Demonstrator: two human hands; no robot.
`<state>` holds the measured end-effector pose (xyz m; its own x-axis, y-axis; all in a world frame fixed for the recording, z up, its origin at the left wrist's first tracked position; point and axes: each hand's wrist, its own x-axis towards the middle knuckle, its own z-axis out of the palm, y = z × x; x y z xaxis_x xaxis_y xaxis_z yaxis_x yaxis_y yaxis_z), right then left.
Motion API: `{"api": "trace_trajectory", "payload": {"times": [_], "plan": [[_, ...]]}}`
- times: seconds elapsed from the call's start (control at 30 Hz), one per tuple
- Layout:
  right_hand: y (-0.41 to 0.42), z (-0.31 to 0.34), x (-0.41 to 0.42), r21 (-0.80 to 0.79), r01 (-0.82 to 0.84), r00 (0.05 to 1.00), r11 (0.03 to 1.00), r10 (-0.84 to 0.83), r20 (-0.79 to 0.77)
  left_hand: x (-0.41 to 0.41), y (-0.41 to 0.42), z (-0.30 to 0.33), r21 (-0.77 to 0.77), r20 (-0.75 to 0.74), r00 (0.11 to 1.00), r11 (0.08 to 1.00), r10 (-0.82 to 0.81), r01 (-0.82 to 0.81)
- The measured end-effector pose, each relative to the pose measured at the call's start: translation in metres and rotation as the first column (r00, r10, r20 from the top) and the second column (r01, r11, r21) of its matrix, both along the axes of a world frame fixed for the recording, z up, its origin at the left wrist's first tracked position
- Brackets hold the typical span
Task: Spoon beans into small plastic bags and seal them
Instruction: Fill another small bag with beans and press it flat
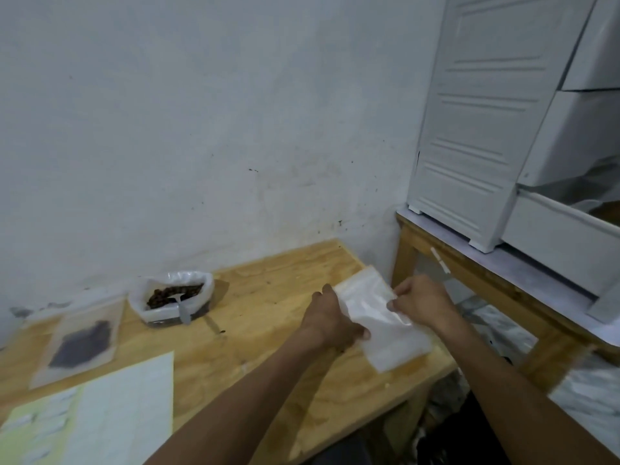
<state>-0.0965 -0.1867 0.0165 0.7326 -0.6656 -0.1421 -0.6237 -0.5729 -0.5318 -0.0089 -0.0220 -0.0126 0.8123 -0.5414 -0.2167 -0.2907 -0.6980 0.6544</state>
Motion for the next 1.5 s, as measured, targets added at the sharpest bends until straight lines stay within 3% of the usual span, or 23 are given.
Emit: {"api": "trace_trajectory", "payload": {"times": [0.2,0.4,0.5,0.6,0.7,0.8,0.9,1.03,1.07,1.2,1.37,1.43,1.5], "plan": [[-0.01,0.011,0.001,0.123,-0.021,0.994,0.992,0.008,0.107,0.017,0.011,-0.001,-0.257,-0.242,0.96,0.945,0.14,-0.203],[-0.005,0.019,0.01,0.194,-0.055,0.989,0.979,0.026,0.147,0.022,0.015,-0.01,-0.35,-0.221,0.956,0.899,0.194,-0.264],[0.002,0.034,0.016,0.269,-0.092,0.981,0.959,0.041,0.189,0.025,0.022,-0.001,-0.547,-0.224,0.954,0.785,0.198,-0.291],[0.017,0.05,0.028,0.264,-0.165,0.96,0.95,0.093,0.266,0.031,0.036,0.023,-0.734,-0.22,0.95,0.605,0.22,-0.31],[0.045,0.067,0.049,0.186,-0.173,0.874,0.967,0.064,0.482,0.04,0.058,0.057,-0.808,-0.103,0.95,0.532,0.295,-0.253],[0.085,0.1,0.068,0.283,-0.276,0.703,0.918,-0.007,0.711,0.051,0.088,0.091,-0.844,0.085,0.909,0.514,0.409,-0.152],[0.124,0.133,0.086,0.442,-0.367,0.777,0.819,0.008,0.63,0.066,0.12,0.11,-0.813,0.337,0.787,0.582,0.517,-0.034],[0.164,0.143,0.109,0.51,-0.444,0.802,0.736,0.072,0.593,0.079,0.16,0.107,-0.649,0.673,0.517,0.758,0.529,0.069],[0.17,0.141,0.114,0.528,-0.454,0.794,0.718,0.057,0.605,0.078,0.169,0.108,-0.63,0.673,0.538,0.774,0.507,0.059],[0.193,0.129,0.128,0.514,-0.483,0.782,0.709,0.084,0.618,0.064,0.2,0.119,-0.529,0.526,0.76,0.846,0.382,-0.059],[0.213,0.115,0.136,0.401,-0.562,0.726,0.724,0.2,0.658,0.059,0.216,0.13,-0.487,0.458,0.812,0.866,0.363,-0.112],[0.216,0.112,0.136,0.376,-0.589,0.706,0.715,0.23,0.67,0.06,0.217,0.13,-0.485,0.356,0.867,0.862,0.349,-0.148],[0.215,0.109,0.136,0.347,-0.62,0.685,0.703,0.271,0.676,0.061,0.217,0.131,-0.567,0.148,0.931,0.799,0.335,-0.198]]}}
